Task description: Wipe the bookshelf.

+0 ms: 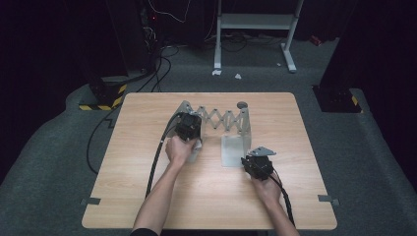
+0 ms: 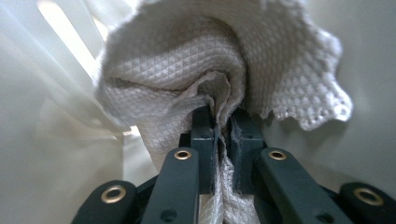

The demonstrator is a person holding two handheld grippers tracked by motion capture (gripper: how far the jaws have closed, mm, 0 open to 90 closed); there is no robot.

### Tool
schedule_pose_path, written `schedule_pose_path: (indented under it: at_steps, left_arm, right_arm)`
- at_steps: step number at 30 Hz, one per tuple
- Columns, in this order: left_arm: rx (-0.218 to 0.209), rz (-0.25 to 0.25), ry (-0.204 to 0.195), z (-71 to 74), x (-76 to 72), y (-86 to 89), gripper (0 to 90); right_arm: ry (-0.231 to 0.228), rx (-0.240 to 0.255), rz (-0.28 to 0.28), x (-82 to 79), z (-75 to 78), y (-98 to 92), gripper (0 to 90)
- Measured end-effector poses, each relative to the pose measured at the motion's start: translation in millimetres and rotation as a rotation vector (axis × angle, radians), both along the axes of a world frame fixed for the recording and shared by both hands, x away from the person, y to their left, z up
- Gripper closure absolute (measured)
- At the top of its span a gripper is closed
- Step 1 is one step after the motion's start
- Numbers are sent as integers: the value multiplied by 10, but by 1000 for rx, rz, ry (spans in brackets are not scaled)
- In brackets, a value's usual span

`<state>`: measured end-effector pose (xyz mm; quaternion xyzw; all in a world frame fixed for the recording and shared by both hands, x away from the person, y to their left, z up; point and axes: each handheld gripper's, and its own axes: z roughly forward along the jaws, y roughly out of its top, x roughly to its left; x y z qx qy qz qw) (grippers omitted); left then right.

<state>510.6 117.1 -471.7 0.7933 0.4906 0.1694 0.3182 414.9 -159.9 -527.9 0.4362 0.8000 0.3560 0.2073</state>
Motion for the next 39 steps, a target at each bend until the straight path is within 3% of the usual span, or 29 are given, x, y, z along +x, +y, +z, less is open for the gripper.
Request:
schedule_pose_path:
  at_steps: [9,15,22,39]
  left_arm:
    - [24,11,44,-266,-5,14,820]
    - [20,9,46,-272,-8,14,820]
    - [-26,-22,31,-136,-67,41,820]
    - [-58,-57,-64,304,-225,60,820]
  right_arm:
    - [-1,-1,0,0,0,1,752]
    - [-2,-1,0,-1,0,2,752]
    - [-2,-1,1,0,0,1,752]
    - [0,0,0,0,0,-1,752]
